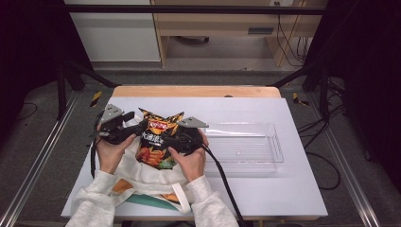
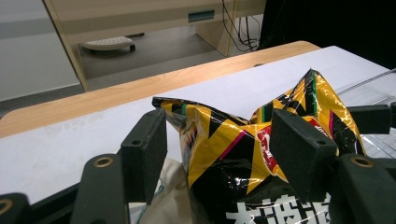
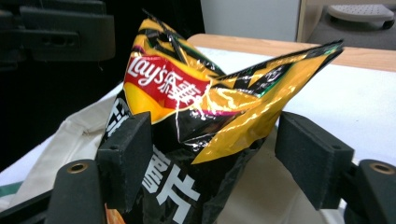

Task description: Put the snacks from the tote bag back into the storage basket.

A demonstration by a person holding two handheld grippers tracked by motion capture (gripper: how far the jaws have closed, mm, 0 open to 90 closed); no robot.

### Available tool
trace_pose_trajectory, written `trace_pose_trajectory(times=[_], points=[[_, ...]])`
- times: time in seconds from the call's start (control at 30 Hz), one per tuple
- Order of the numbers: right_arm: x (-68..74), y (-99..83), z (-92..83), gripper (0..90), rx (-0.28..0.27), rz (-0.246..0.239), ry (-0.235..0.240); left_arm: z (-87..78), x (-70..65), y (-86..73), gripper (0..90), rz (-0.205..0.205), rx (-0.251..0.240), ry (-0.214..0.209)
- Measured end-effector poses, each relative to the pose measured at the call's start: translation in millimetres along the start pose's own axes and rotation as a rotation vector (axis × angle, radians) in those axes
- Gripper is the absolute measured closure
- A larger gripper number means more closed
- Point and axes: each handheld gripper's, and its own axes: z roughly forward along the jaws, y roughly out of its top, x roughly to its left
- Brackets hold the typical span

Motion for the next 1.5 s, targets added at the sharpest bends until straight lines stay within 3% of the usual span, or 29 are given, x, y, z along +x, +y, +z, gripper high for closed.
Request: trace_pose_trajectory(times=[0.27, 0.63, 0.83, 1.0, 1.07, 1.1, 1.13, 1.4, 1.43, 1.47, 1.5], points=[[7.5, -0.8, 0.9, 64.5, 0.041, -0.052, 0.025, 1.3, -0.2, -0.6, 35.3, -0.004, 0.011, -0.003], [13.4, -3.2, -0.7, 77.0, 0.043, -0.115, 0.033, -0.2, 2.0, -0.7, 34.0, -0.021, 0.006, -0.01], [15.9, -5.2, -4.8, 79.6, 0.033, -0.161, 0.056, -3.8, 2.7, 0.8, 33.5, -0.033, -0.006, -0.023], [17.5, -8.6, -9.7, 79.4, 0.021, -0.19, 0.07, -3.2, 0.7, -1.2, 35.9, -0.039, 0.015, -0.045], [17.2, -10.0, -11.1, 78.0, 0.015, -0.193, 0.073, -3.0, 0.2, -2.5, 45.0, -0.041, 0.032, -0.061], [17.2, -10.0, -11.1, 78.0, 0.015, -0.193, 0.073, -2.9, 0.2, -3.1, 45.0, -0.045, 0.039, -0.071], [17.1, -10.9, -11.4, 76.5, 0.012, -0.188, 0.072, -2.5, -0.2, -4.0, 52.6, -0.043, 0.056, -0.073], [15.0, -10.8, -13.0, 70.1, 0.012, -0.173, 0.066, -0.9, 0.4, -7.6, 78.1, -0.047, 0.1, -0.07], [15.0, -10.8, -13.0, 70.1, 0.012, -0.173, 0.066, -0.7, 0.2, -8.3, 78.1, -0.048, 0.104, -0.07], [14.9, -10.6, -13.5, 67.6, 0.009, -0.17, 0.065, -0.2, -0.3, -9.6, 85.4, -0.04, 0.113, -0.072], [14.8, -10.3, -14.0, 66.6, 0.008, -0.17, 0.064, 0.1, -1.1, -10.3, 87.0, -0.036, 0.113, -0.07]])
